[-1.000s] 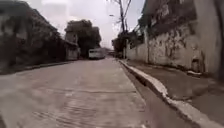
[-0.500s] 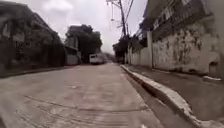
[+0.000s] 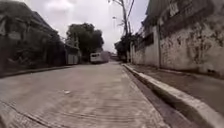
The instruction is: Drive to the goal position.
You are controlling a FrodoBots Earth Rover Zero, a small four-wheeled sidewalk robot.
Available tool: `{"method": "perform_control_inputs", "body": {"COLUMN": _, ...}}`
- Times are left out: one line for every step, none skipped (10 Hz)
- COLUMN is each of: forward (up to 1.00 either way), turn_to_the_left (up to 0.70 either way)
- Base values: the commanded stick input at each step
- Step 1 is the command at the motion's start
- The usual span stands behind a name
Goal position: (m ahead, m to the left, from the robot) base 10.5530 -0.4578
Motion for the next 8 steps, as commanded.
{"method": "perform_control_inputs", "body": {"forward": 1.00, "turn_to_the_left": -0.13}}
{"method": "perform_control_inputs", "body": {"forward": 1.00, "turn_to_the_left": -0.36}}
{"method": "perform_control_inputs", "body": {"forward": 1.00, "turn_to_the_left": -0.22}}
{"method": "perform_control_inputs", "body": {"forward": 1.00, "turn_to_the_left": -0.10}}
{"method": "perform_control_inputs", "body": {"forward": 1.00, "turn_to_the_left": 0.00}}
{"method": "perform_control_inputs", "body": {"forward": 1.00, "turn_to_the_left": 0.00}}
{"method": "perform_control_inputs", "body": {"forward": 1.00, "turn_to_the_left": 0.00}}
{"method": "perform_control_inputs", "body": {"forward": 1.00, "turn_to_the_left": 0.00}}
